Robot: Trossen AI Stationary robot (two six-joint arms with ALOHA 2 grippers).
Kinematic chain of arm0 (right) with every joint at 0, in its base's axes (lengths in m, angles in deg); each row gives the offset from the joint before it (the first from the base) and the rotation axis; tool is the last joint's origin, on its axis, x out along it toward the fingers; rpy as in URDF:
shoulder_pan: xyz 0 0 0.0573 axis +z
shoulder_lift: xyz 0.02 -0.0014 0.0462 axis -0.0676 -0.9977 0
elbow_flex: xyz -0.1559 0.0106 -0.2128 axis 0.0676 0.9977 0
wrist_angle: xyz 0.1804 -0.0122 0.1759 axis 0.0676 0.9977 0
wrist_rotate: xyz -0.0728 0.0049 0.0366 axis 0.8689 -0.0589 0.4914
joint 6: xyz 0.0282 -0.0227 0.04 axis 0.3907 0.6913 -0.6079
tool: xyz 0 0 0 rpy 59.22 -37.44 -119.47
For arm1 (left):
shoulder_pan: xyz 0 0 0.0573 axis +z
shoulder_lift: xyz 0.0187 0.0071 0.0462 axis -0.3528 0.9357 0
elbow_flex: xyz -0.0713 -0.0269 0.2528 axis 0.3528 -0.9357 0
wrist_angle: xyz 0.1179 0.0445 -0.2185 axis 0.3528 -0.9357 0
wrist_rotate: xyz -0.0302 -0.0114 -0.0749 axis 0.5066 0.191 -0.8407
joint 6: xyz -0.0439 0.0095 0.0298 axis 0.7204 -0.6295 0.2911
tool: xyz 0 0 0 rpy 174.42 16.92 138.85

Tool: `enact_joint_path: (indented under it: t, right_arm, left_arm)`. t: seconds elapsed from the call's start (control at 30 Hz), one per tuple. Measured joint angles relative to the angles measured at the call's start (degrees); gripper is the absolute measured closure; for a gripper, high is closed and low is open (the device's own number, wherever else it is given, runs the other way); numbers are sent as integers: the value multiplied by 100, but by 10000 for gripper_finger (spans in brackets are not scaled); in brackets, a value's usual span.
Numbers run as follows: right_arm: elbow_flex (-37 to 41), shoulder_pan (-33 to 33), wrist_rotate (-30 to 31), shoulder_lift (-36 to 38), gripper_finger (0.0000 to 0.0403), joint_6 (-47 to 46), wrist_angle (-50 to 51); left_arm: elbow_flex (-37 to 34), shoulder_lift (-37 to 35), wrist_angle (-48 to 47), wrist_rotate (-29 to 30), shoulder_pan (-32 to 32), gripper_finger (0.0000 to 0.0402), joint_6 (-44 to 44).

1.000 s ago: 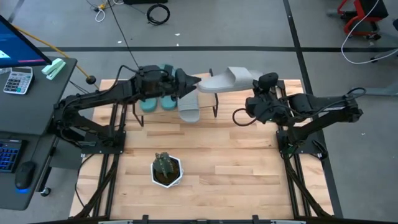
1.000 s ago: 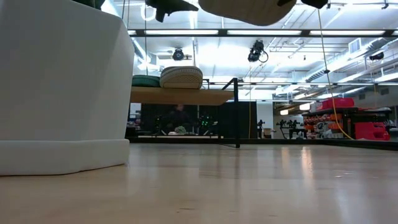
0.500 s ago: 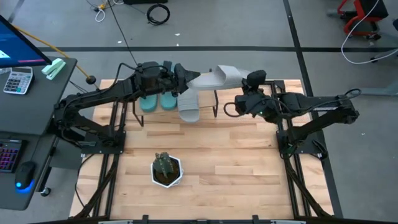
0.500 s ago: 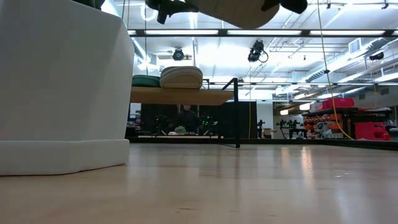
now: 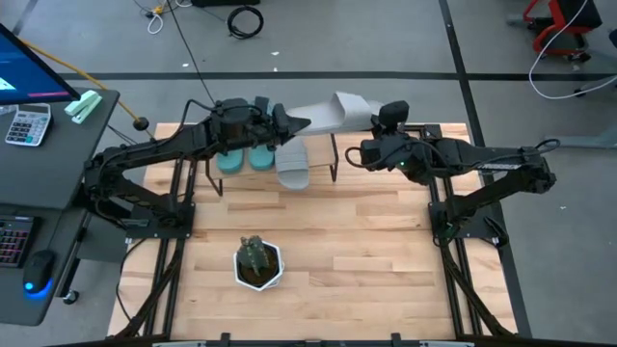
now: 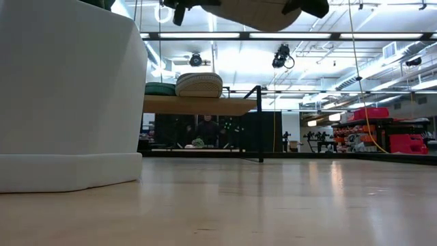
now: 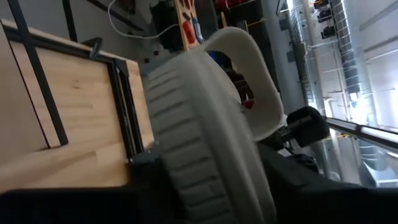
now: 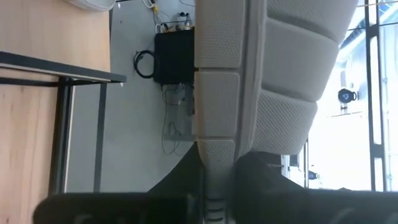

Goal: Pick and place slides into the shelf
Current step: Put the gray slipper on the shelf

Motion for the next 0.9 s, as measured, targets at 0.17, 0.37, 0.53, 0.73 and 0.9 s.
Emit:
enact_joint_path:
  t: [0.17,0.37,0.53,0.73,0.9]
  right_arm:
    - [0,-11,-25,2,355,-65,-26]
    - [0,-2,-67,46,289,-609,98]
    - [-1,0,224,218,201,-1275,404]
    - [-2,7,350,672,157,-2505,1188]
    - [-7,-46,-360,1182,162,-4242,1685]
  left_arm:
    - [0,9,16,2,110,329,-336]
    - [0,9,45,-84,237,330,-958]
    - [0,-6,48,-490,468,332,-1455]
    - [2,-108,-270,-1434,934,332,-1918]
    - [0,-157,-446,-2913,1569,333,-2041]
